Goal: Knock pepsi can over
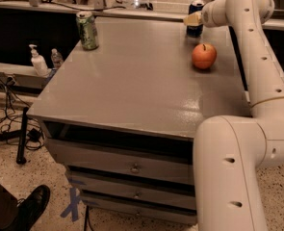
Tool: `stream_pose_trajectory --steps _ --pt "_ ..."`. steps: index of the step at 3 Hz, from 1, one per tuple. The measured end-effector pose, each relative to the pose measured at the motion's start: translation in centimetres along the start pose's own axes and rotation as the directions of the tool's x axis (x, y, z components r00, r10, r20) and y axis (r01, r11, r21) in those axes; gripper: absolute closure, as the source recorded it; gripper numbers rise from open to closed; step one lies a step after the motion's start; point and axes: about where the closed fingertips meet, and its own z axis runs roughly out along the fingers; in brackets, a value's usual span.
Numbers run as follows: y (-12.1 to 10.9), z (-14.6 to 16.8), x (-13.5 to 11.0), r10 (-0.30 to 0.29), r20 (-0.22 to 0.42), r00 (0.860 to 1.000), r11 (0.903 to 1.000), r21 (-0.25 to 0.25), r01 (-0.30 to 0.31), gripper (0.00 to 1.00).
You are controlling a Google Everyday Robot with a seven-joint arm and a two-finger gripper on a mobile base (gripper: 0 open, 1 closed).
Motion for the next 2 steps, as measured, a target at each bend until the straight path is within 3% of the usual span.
stream_pose_trajectory --steps 2 --pt "-0.7 -1.5 -1.3 0.005 -0.01 1.0 0.9995 0.031 -0.005 0.86"
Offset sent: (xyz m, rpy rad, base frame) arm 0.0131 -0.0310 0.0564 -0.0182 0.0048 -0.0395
